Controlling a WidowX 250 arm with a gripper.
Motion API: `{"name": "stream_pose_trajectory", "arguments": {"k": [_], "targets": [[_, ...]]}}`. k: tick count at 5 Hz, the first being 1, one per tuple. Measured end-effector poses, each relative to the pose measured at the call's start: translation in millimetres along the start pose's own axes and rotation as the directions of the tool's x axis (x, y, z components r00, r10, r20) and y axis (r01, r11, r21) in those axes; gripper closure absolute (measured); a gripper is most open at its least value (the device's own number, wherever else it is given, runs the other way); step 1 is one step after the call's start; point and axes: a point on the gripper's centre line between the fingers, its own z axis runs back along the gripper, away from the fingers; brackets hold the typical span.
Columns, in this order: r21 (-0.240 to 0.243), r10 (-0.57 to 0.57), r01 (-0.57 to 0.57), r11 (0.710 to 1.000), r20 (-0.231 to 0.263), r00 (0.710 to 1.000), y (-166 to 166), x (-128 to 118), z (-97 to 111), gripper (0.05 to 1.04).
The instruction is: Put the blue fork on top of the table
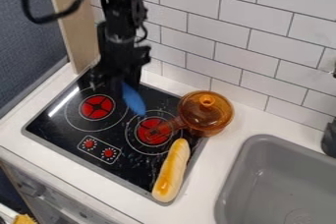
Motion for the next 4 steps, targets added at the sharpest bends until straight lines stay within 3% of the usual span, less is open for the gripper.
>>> {"name": "stream_pose_trajectory", "arguments": {"k": [1, 2, 4], "targets": [[-0.034, 0.02, -0.02, 0.999, -0.016, 1.0, -2, -20, 24, 0.691], [-0.078, 0.002, -0.006, 0.997, -0.058, 0.998, -5, -46, 33, 0.691], [-0.038, -0.094, 0.088, 0.995, -0.181, 0.979, 5, -102, 28, 0.691]]}}
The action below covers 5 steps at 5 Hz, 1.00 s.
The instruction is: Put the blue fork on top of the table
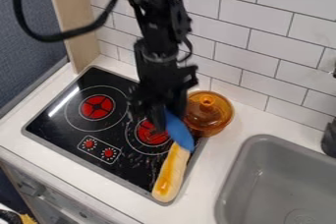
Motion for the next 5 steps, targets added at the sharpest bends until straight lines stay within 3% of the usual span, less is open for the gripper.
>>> {"name": "stream_pose_trajectory", "arguments": {"k": [2, 4, 5], "targets": [[0.043, -0.103, 0.11, 0.993, -0.134, 0.986, -2, -51, -21, 0.691], [0.035, -0.219, 0.23, 0.972, -0.2, 0.955, -8, -104, -30, 0.691], [0.075, -0.221, 0.245, 0.967, -0.241, 0.945, -3, -111, -45, 0.691]]}}
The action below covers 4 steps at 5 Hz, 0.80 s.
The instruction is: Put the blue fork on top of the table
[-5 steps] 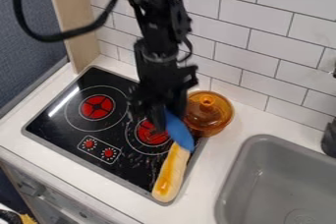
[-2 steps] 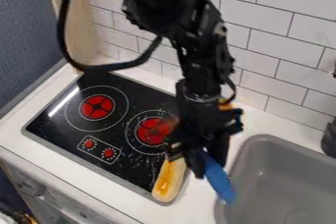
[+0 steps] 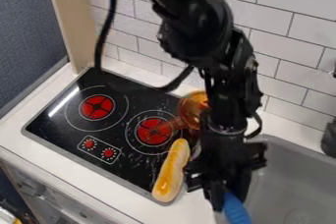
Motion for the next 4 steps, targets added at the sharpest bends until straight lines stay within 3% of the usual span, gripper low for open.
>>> {"name": "stream_pose_trajectory", "arguments": {"k": [1, 3, 4], "targets": [[0.001, 0.044, -0.044, 0.999, -0.024, 0.999, 7, 9, -6, 0.691], [0.079, 0.132, -0.127, 0.989, -0.067, 0.989, 23, 26, -26, 0.692], [0.094, 0.14, -0.134, 0.987, -0.062, 0.988, 21, 31, -31, 0.692]]}}
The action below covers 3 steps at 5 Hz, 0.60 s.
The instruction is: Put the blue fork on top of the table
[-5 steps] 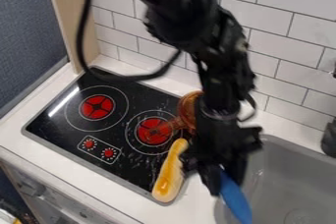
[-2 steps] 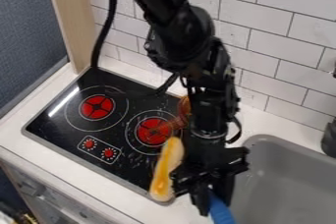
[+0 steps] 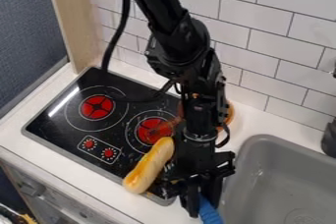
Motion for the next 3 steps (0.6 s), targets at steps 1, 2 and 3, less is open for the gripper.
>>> {"name": "stream_pose_trajectory", "arguments": {"k": [1, 2, 3], "targets": [[-0.006, 0.047, -0.047, 0.999, 0.012, 0.999, 4, 14, 4, 0.692], [-0.02, 0.127, -0.127, 0.992, 0.009, 0.992, 9, 32, 11, 0.692], [-0.044, 0.207, -0.207, 0.977, -0.014, 0.978, 10, 48, 20, 0.692]]}}
